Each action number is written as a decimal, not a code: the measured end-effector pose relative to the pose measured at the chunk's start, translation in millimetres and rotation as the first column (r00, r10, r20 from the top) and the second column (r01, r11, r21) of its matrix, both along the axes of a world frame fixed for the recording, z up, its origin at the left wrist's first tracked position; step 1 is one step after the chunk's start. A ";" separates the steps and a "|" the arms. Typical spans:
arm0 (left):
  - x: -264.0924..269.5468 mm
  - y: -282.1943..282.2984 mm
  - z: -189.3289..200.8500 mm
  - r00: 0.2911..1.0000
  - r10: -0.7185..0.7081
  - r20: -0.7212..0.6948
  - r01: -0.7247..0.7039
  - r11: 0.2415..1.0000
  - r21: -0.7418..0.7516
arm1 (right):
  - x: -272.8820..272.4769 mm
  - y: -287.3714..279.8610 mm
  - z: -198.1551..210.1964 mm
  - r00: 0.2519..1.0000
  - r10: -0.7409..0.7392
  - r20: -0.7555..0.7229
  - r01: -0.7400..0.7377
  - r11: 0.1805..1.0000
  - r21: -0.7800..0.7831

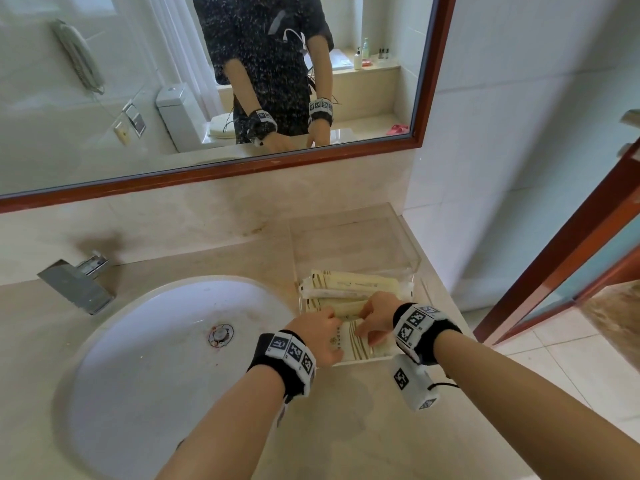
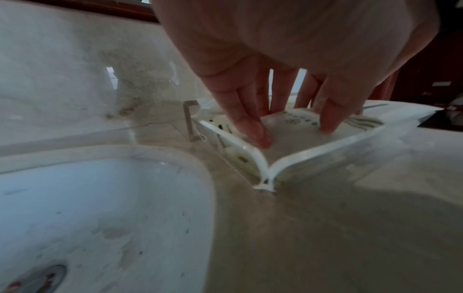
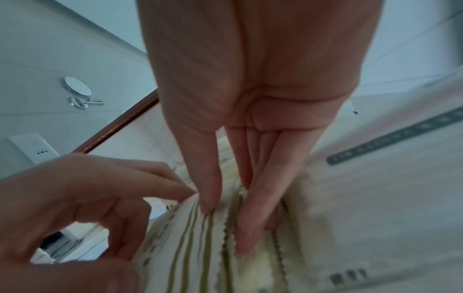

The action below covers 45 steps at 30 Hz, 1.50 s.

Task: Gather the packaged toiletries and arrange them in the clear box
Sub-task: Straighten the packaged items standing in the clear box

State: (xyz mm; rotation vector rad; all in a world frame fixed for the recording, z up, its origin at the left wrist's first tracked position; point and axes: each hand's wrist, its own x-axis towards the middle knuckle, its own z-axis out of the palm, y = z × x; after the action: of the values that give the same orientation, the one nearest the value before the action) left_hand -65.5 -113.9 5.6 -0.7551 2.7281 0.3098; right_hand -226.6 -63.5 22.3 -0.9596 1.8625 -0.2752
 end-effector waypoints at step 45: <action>-24.4 -32.4 -2.8 0.999 0.040 -0.022 -0.044 0.956 -0.291 | -42.8 -25.7 -11.4 0.662 0.322 -0.677 -0.569 0.803 -0.175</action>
State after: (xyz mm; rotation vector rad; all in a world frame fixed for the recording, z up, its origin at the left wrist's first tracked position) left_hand -89.9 -146.2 2.8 -0.8893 2.8101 -0.0832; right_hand -269.4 -89.1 10.9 -1.9472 2.0922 0.0160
